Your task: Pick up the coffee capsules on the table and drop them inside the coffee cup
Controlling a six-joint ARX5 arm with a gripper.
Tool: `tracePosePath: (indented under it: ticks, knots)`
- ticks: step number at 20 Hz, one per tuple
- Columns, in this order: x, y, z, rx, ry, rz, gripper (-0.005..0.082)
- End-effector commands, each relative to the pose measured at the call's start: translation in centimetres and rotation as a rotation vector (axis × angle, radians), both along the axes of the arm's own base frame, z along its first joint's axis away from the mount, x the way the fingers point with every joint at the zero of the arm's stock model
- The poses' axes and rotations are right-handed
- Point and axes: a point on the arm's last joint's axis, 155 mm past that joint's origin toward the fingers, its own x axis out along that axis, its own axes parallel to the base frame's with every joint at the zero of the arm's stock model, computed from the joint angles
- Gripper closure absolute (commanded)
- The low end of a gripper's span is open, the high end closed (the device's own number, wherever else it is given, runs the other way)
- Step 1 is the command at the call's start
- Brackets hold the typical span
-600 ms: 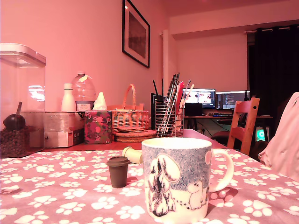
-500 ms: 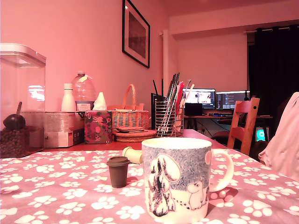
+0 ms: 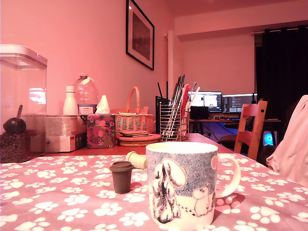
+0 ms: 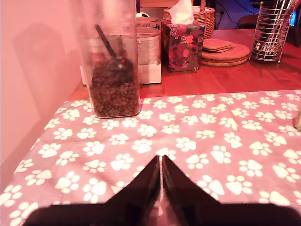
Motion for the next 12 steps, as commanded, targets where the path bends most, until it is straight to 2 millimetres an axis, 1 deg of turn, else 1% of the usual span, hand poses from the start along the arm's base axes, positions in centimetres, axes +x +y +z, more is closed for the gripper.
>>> tracePosePath:
  ticks: [1, 3, 5, 6, 11, 12]
  knots:
    - [0.1, 0.0, -0.2, -0.025, -0.014, 0.002, 0.0793]
    - [0.3, -0.4, 1.3, -0.086, -0.069, -0.007, 0.0793]
    - [0.4, -0.9, 2.7, -0.109, -0.121, -0.037, 0.0793]
    - [0.3, -1.6, 3.1, -0.119, -0.135, -0.074, 0.0793]
    - [-0.6, -5.4, 3.6, -0.176, -0.128, -0.268, 0.0793]
    - [-0.7, -5.9, 3.6, -0.18, -0.12, -0.29, 0.0793]
